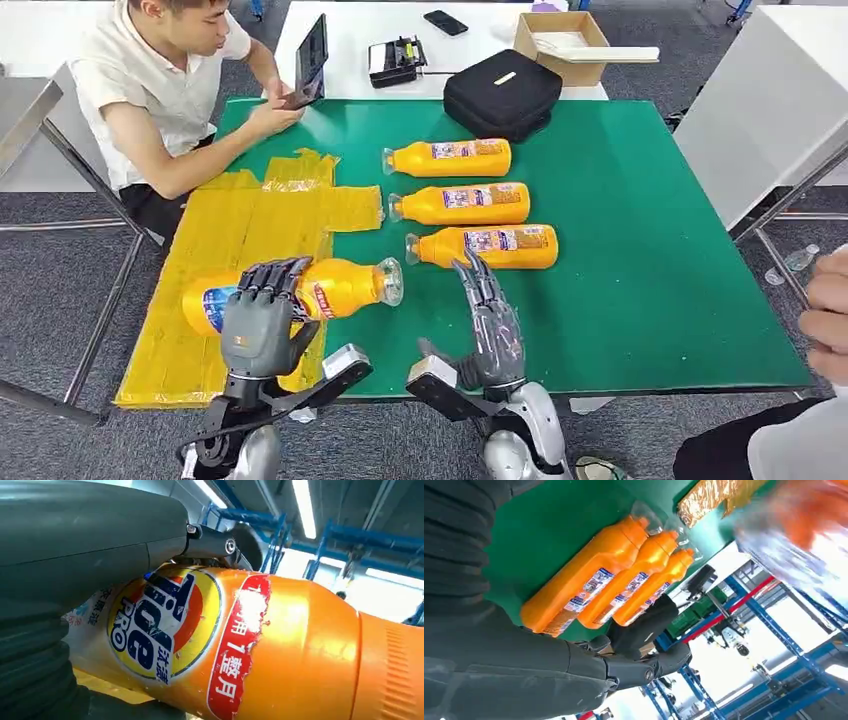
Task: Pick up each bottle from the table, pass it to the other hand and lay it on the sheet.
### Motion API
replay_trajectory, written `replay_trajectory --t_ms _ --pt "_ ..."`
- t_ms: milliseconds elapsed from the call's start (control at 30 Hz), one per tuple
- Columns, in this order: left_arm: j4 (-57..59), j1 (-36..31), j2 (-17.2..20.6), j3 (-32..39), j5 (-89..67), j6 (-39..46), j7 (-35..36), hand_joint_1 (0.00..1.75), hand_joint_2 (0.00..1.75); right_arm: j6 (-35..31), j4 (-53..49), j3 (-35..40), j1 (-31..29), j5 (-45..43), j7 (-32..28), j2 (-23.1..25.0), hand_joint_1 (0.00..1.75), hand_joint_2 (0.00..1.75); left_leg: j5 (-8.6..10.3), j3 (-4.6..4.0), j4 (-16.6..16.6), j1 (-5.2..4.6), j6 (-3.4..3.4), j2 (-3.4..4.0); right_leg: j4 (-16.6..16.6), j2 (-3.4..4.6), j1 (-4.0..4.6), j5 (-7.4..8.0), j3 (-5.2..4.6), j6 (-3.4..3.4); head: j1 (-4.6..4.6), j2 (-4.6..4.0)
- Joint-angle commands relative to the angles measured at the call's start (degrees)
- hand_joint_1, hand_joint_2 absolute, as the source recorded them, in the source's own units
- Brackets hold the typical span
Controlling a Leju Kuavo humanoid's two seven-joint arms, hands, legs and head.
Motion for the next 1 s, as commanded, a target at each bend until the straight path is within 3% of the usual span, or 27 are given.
replay_trajectory --t_ms 33,167,533,567,667,700,833,867,967,1000 --pt "17.6 -7.1 4.0 2.4 -3.2 -2.4 3.4 1.75 1.75 -0.3 1.1 -1.7 -1.9 -1.6 -1.4 -1.0 0.0 1.75 -0.01 0.37 -0.2 -0.02 0.0 0.09 -0.2 -0.03 0.03 -0.02 0.35 -0.27 0.0 0.0" --pt "25.2 -9.7 5.3 4.6 -3.6 -6.4 4.6 1.75 1.75 0.1 1.0 -2.8 -2.3 -3.9 -3.1 -0.5 0.0 1.75 0.0 0.16 -0.1 -0.01 0.0 0.07 -0.1 0.01 0.01 0.0 0.14 -0.13 0.0 0.0" --pt "31.9 -13.2 5.2 7.7 -7.0 -11.8 7.3 1.75 1.75 1.0 4.4 -2.6 -3.4 -6.6 -6.0 0.7 0.0 1.75 -0.05 0.28 -0.1 0.02 0.0 0.22 -0.1 0.1 0.07 -0.01 0.24 -0.27 0.0 0.0" --pt "32.5 -13.5 5.3 7.8 -7.0 -12.3 7.3 1.61 1.75 1.0 4.7 -2.5 -3.6 -6.8 -6.1 0.7 0.0 1.75 -0.03 0.2 -0.1 0.03 -0.01 0.18 -0.1 0.08 0.06 0.0 0.17 -0.19 0.0 0.0" --pt "33.8 -14.2 5.5 7.2 -8.2 -13.2 7.9 1.54 1.75 1.1 5.6 -2.5 -4.0 -7.1 -6.3 0.6 0.0 1.75 -0.03 0.32 -0.1 0.02 -0.01 0.2 -0.1 0.09 0.07 0.0 0.29 -0.27 0.0 0.0" --pt "34.2 -14.4 5.4 7.3 -8.3 -13.5 8.1 1.03 1.75 1.2 5.8 -2.7 -4.1 -7.5 -6.4 0.6 0.0 1.75 -0.03 0.25 -0.1 0.02 -0.01 0.18 -0.1 0.11 0.06 0.02 0.23 -0.19 0.0 0.0" --pt "34.3 -14.5 5.4 7.3 -8.3 -13.6 8.1 1.03 1.75 1.2 5.8 -2.7 -4.1 -7.5 -6.5 0.6 0.0 1.75 -0.03 0.36 -0.1 0.03 -0.01 0.19 -0.1 0.1 0.07 0.01 0.35 -0.24 0.0 0.0" --pt "34.3 -14.5 5.4 7.3 -8.3 -13.6 8.1 0.42 1.75 1.2 5.8 -2.7 -4.1 -7.5 -6.5 0.6 0.0 1.75 -0.04 0.42 -0.1 0.02 -0.01 0.26 -0.1 0.14 0.07 0.02 0.39 -0.3 0.0 0.0" --pt "35.3 -15.1 5.2 7.1 -8.5 -14.5 8.0 0.05 1.75 1.3 6.3 -3.0 -4.3 -8.1 -6.7 0.5 0.0 1.75 -0.03 0.46 -0.1 0.01 -0.01 0.26 -0.1 0.14 0.07 0.02 0.43 -0.32 0.0 0.0" --pt "35.9 -15.3 5.2 7.0 -8.4 -14.8 8.0 0.05 1.75 1.4 6.7 -3.1 -4.5 -8.1 -6.7 0.4 0.0 1.75 -0.01 0.38 -0.1 0.03 0.0 0.17 -0.1 0.1 0.06 0.03 0.38 -0.22 0.0 0.0"
